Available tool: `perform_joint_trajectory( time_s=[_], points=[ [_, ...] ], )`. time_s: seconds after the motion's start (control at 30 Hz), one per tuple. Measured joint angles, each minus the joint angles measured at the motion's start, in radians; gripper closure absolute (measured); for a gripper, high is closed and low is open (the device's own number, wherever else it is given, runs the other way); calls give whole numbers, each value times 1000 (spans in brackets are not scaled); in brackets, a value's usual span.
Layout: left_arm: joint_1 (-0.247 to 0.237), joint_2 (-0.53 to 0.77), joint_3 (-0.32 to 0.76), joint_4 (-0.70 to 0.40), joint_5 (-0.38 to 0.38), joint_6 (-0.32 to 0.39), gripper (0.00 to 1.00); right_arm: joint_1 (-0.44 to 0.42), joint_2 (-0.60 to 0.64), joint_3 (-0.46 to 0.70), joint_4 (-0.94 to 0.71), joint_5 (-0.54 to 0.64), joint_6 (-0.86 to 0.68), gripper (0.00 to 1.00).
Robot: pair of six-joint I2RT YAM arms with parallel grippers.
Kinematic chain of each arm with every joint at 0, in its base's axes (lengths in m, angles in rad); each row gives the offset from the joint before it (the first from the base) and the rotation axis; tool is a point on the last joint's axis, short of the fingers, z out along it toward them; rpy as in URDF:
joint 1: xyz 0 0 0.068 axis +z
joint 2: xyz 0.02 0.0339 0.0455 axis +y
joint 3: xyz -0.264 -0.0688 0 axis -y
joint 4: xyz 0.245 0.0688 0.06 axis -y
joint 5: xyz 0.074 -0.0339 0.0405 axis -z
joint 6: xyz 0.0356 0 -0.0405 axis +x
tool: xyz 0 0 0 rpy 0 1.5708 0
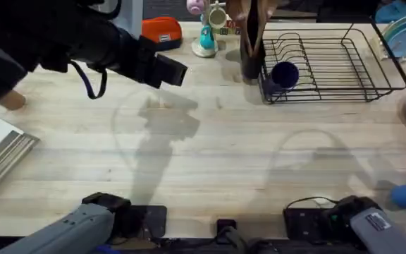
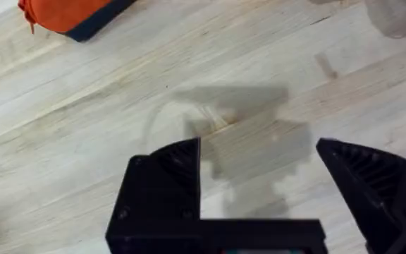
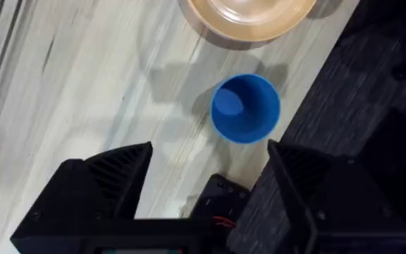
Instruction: Pick up the cup on the table and put them onto the rack.
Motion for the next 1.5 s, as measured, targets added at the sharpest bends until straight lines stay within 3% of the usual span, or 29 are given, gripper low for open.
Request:
perform_joint_trajectory(
  time_s=[0.53,0.93,1.4,1.5],
  points=[
    [0,0,0,0,0,0,8,0,202,-5,48,-4,0,5],
    [0,0,0,0,0,0,8,0,205,-200,194,-5,47,5],
    [0,0,0,0,0,0,8,0,205,-256,258,-5,67,8],
    [0,0,0,0,0,0,8,0,205,-257,260,-5,66,93]
  ],
)
